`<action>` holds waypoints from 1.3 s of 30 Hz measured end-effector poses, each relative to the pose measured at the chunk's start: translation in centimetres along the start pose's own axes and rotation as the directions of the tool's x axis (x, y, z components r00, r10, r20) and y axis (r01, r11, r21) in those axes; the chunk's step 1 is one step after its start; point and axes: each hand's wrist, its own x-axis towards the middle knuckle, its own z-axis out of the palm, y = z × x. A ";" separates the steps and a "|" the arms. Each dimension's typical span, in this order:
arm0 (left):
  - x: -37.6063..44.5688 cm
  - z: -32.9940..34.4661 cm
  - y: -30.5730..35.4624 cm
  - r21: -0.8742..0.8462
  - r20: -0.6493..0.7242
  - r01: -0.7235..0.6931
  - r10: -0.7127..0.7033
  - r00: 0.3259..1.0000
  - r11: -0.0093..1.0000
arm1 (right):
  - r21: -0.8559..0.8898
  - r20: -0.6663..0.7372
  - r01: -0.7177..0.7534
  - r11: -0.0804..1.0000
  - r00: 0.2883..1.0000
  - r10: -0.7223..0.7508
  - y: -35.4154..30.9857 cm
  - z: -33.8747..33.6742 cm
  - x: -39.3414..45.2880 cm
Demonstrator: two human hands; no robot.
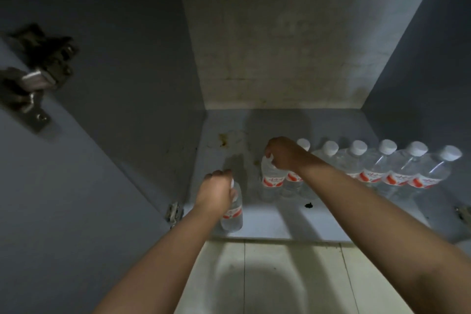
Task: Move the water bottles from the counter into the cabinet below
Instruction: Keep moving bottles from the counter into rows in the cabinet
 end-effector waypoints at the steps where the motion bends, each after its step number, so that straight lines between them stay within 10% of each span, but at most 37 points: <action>1: 0.5 -0.2 0.2 0.010 -0.006 -0.009 0.009 1.000 1.000 | 0.010 -0.012 0.003 1.000 1.000 -0.003 0.1 0.1 -0.1; 23: 7.8 0.6 2.6 0.009 -0.005 -0.135 0.135 0.991 0.991 | 0.148 -0.221 0.060 0.987 0.975 -0.026 1.8 3.4 -0.5; 39: 6.8 0.0 2.1 -0.095 0.043 -0.115 0.120 0.992 0.989 | -0.061 -0.197 -0.123 0.990 0.974 0.109 -0.5 2.3 -2.3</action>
